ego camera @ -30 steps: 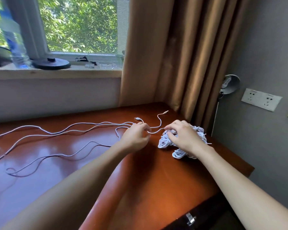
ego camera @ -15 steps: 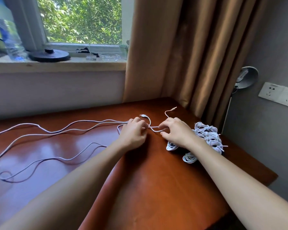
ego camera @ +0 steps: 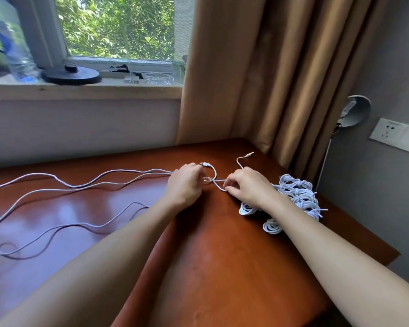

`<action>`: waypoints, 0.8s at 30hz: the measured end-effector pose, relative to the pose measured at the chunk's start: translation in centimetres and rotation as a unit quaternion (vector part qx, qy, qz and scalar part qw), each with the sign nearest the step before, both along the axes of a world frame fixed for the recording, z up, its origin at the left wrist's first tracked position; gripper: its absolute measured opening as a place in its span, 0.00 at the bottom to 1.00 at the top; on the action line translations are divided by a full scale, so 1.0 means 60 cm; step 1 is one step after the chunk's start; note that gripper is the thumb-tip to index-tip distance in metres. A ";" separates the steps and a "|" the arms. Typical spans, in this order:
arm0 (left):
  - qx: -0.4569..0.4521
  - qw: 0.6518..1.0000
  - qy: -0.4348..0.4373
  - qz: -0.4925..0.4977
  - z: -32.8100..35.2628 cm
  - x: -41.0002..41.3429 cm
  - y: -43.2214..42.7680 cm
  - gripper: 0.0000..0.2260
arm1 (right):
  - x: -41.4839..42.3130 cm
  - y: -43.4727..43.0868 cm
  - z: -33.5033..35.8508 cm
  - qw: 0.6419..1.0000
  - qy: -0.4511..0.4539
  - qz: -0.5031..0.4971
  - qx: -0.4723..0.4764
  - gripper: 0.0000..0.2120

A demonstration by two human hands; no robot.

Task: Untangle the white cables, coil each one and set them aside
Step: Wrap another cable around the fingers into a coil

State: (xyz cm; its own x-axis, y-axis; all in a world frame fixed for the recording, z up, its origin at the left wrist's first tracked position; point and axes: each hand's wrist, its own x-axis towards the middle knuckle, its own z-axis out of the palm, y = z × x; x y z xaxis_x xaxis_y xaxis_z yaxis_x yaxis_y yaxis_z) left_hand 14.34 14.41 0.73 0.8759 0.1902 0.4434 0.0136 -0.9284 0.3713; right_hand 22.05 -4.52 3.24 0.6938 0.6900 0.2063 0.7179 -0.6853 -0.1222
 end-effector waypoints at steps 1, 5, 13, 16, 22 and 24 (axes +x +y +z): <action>-0.002 1.000 -0.010 -0.001 0.003 -0.005 0.001 0.08 | -0.004 0.002 0.000 1.000 0.003 0.008 -0.003 0.08; -0.011 0.999 -0.046 0.006 0.013 -0.031 0.012 0.08 | -0.021 0.011 0.004 0.999 0.002 0.038 0.013 0.07; -0.024 0.998 -0.045 0.039 0.020 -0.112 0.037 0.06 | -0.079 0.037 0.021 0.995 -0.004 0.077 0.064 0.07; -0.052 0.996 -0.054 0.041 0.025 -0.146 0.051 0.06 | -0.104 0.049 0.023 0.990 0.007 0.092 0.110 0.06; -0.068 0.995 -0.065 0.040 0.031 -0.215 0.084 0.07 | -0.153 0.095 0.031 0.975 0.035 0.131 0.177 0.05; -0.064 0.993 -0.092 0.043 0.029 -0.238 0.092 0.09 | -0.167 0.114 0.034 0.968 0.036 0.145 0.203 0.05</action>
State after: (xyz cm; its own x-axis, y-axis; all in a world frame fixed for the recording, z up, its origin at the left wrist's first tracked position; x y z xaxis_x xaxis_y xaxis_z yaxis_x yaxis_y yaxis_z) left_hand 0.06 19.91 2.46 0.7606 0.3259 0.5615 0.0118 -0.8717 0.4899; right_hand 12.02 2.29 5.30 0.5050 0.7307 0.4593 0.8529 -0.3409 -0.3954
